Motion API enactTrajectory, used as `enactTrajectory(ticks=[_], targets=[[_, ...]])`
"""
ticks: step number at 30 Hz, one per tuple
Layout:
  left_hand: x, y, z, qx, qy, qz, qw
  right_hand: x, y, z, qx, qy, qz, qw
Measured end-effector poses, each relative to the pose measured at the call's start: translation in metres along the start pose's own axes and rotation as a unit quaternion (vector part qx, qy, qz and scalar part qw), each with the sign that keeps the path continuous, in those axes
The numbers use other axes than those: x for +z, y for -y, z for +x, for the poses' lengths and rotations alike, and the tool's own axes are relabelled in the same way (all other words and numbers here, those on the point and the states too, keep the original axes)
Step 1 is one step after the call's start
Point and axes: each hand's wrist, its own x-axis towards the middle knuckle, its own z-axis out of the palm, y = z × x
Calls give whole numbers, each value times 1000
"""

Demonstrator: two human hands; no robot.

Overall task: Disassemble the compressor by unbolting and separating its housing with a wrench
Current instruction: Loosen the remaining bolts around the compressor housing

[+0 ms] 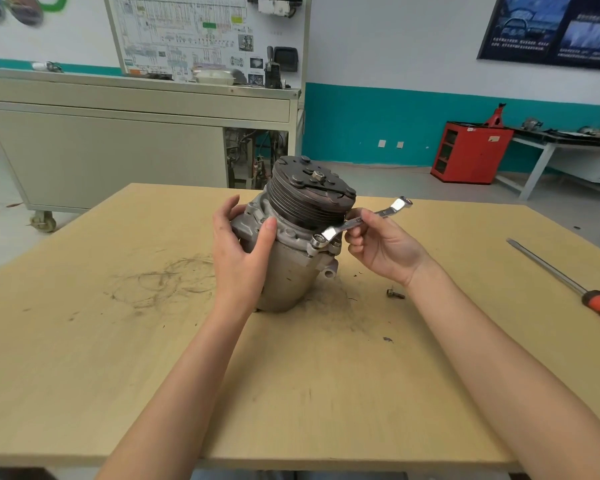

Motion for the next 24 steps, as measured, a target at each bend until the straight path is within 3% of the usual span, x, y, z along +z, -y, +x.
enactTrajectory(ticks=[3, 6, 9, 11, 12, 15, 17, 18, 21, 24], targets=[[0, 0, 0, 3, 1, 1, 1000, 2, 13, -8, -33, -28, -43, 998], [0, 0, 1, 1, -1, 4, 1000, 15, 23, -26, -158, -167, -160, 960], [1, 1, 1, -1, -3, 10, 1000, 43, 19, -42, -311, -271, -335, 847], [1, 0, 1, -4, -2, 9, 1000, 66, 11, -49, -379, -252, -450, 769], [0, 0, 1, -4, -2, 9, 1000, 75, 8, -51, -414, -233, -512, 716], [0, -1, 0, 4, -2, 12, 1000, 92, -8, -49, -489, -205, -685, 500], [0, -2, -1, 9, -2, 14, 1000, 96, -17, -48, -497, -224, -737, 398], [0, -3, -1, 10, -3, 14, 1000, 98, -21, -48, -500, -227, -747, 376], [1, -3, -1, 16, -7, 19, 1000, 100, -29, -49, -514, -196, -754, 358], [1, -2, -1, 6, -2, 14, 1000, 104, -40, -48, -502, -193, -800, 266]])
